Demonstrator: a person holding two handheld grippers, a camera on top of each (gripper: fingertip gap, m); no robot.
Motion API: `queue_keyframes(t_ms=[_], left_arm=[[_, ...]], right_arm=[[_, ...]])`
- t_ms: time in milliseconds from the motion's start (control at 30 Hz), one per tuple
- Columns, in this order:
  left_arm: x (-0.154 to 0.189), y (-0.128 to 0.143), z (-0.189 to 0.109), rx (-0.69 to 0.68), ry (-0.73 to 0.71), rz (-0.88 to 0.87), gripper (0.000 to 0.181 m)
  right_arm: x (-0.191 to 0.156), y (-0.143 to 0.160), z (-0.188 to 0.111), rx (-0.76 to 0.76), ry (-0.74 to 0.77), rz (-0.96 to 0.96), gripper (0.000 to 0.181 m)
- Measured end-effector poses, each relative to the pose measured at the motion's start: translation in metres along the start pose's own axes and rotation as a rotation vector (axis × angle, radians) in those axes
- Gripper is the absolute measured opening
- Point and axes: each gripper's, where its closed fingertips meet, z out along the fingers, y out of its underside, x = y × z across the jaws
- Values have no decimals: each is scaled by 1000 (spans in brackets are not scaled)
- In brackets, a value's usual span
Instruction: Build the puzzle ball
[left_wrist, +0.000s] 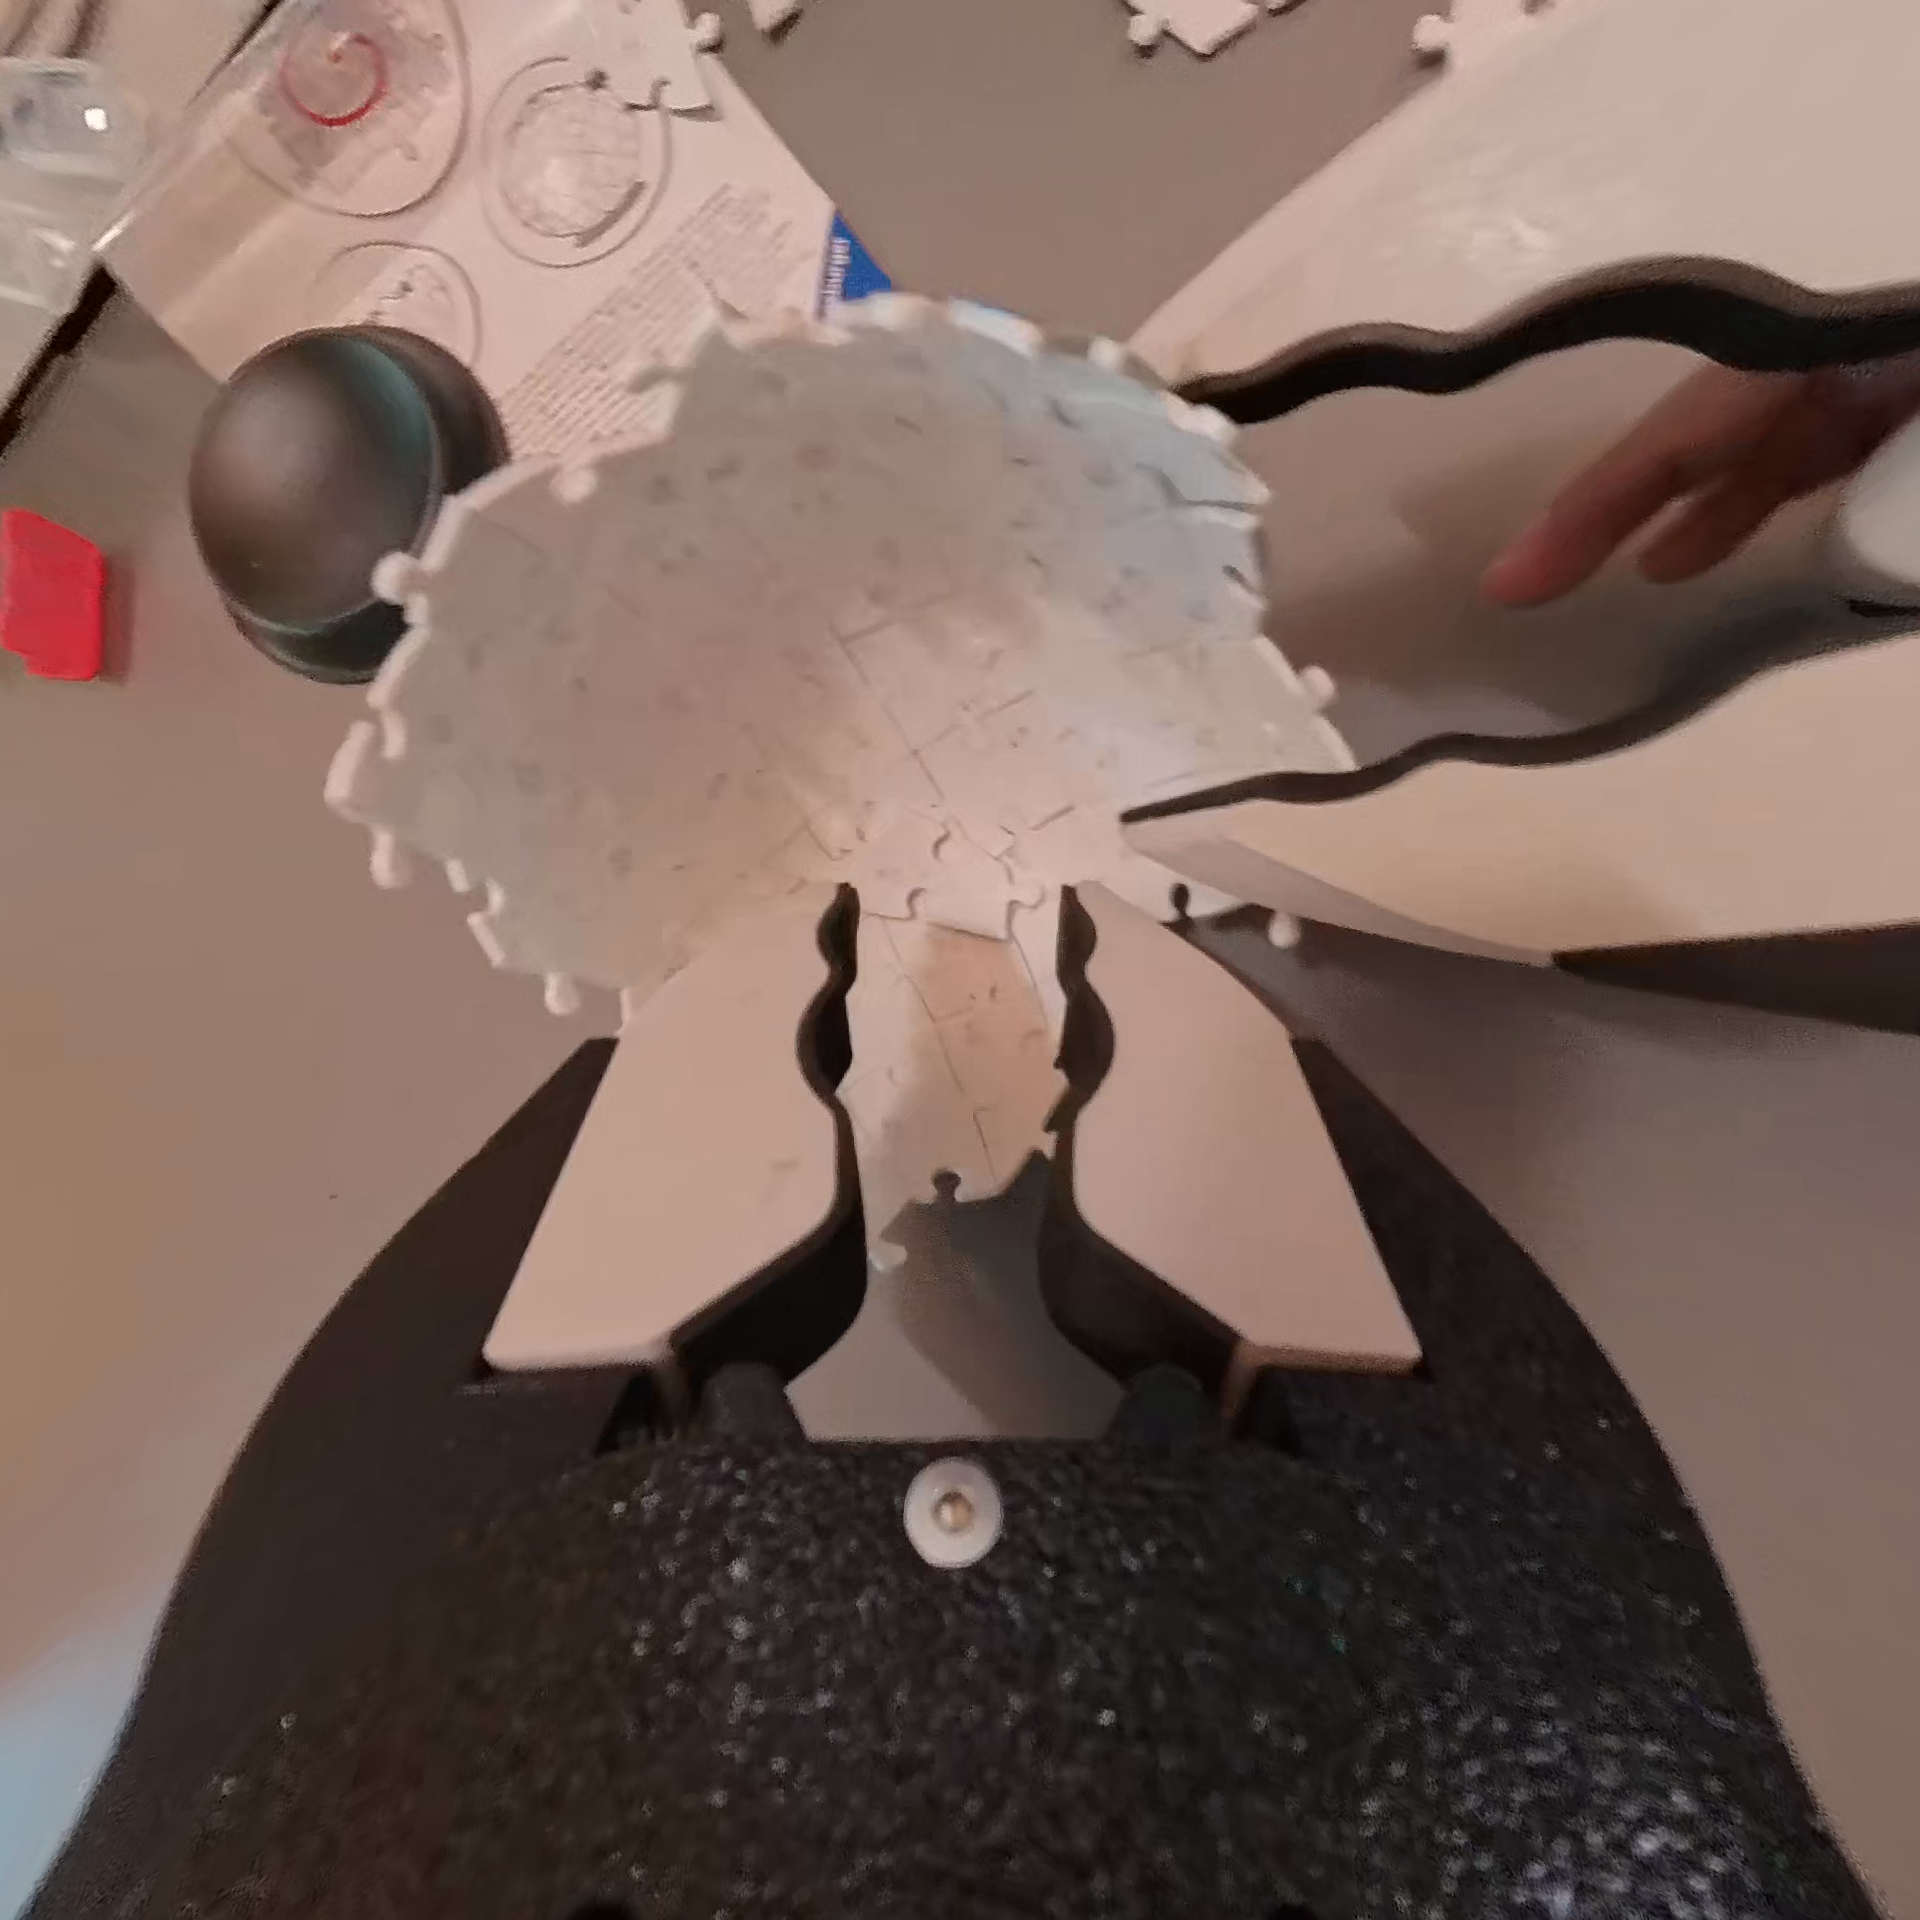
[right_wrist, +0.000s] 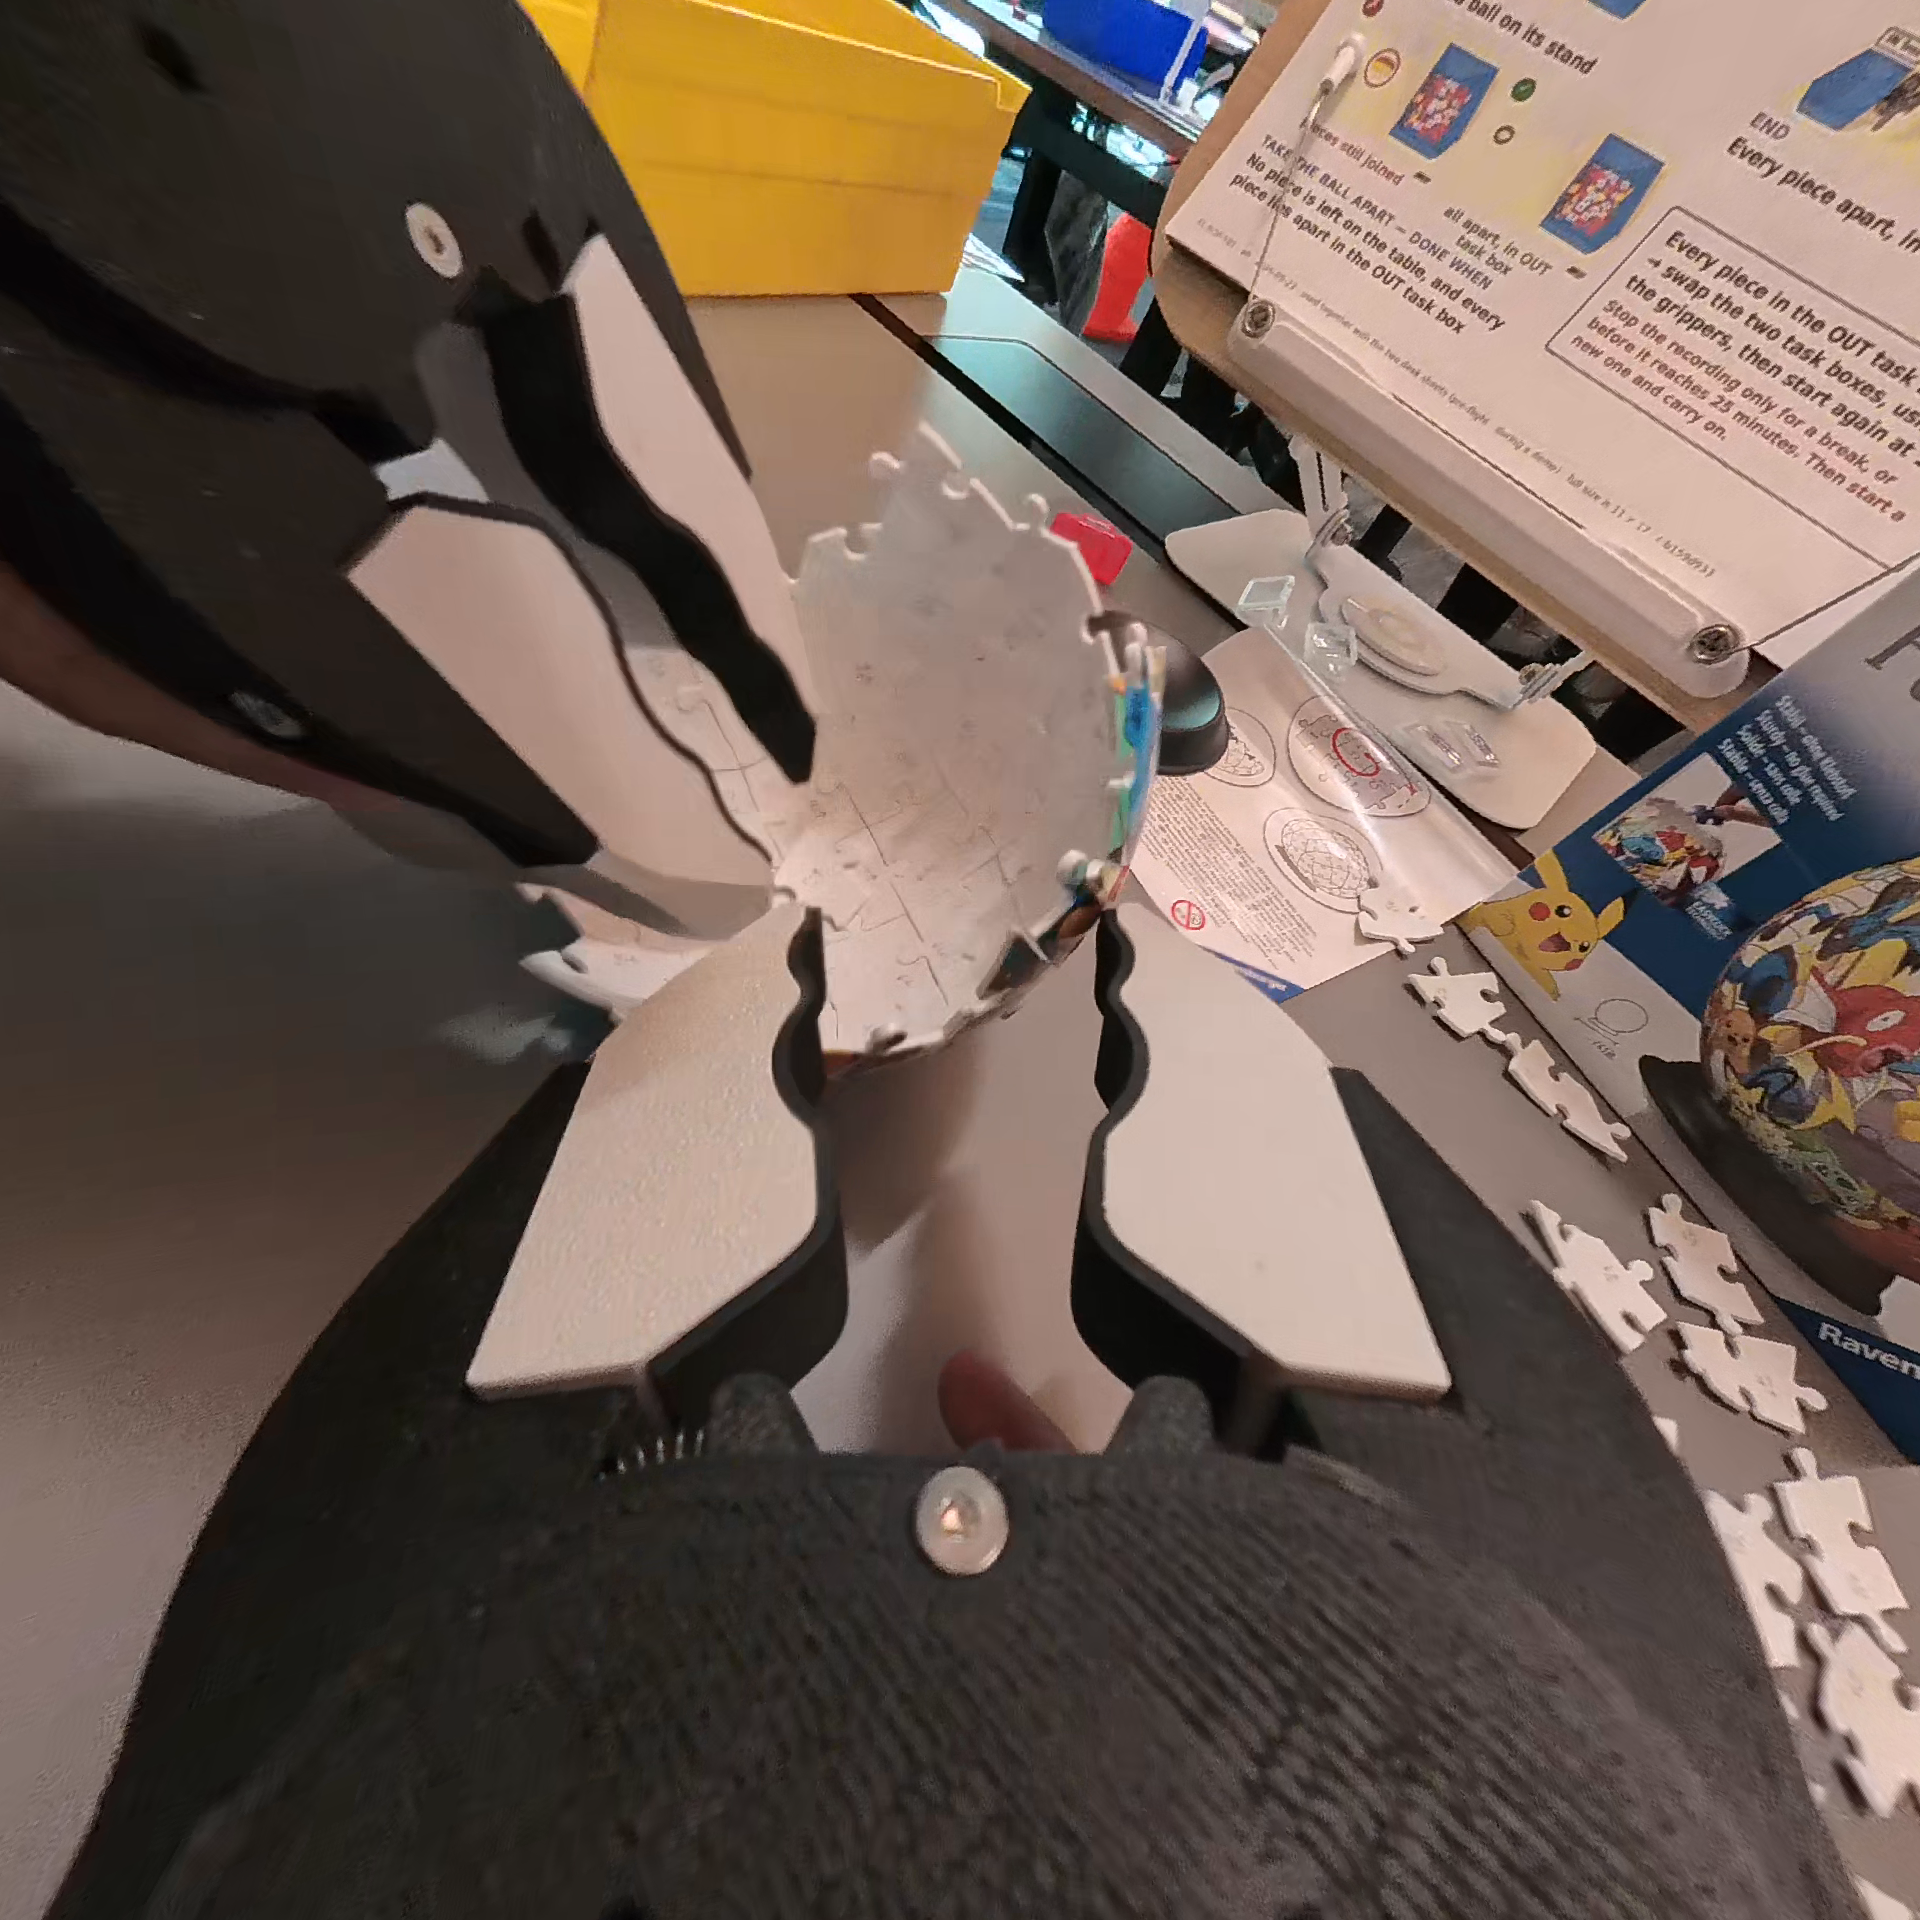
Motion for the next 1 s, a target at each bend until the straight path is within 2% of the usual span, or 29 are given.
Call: queue_keyframes(t_ms=[133,267,400,633,800,1000], left_arm=[[8,9,5,-52,14,30,39],[7,3,11,-52,2,33,41],[5,5,22,-122,6,37,42],[0,6,29,-173,-11,-70,32],[10,8,30,-207,42,-2,17],[9,8,30,-190,37,-12,16]], right_arm=[[-1,-1,0,30,-9,39,44],[1,1,0,21,-16,66,43],[2,3,-2,16,-37,89,45],[16,-3,-9,59,-31,149,44],[29,-24,-6,122,-59,217,47],[26,-19,8,11,-96,132,47]])
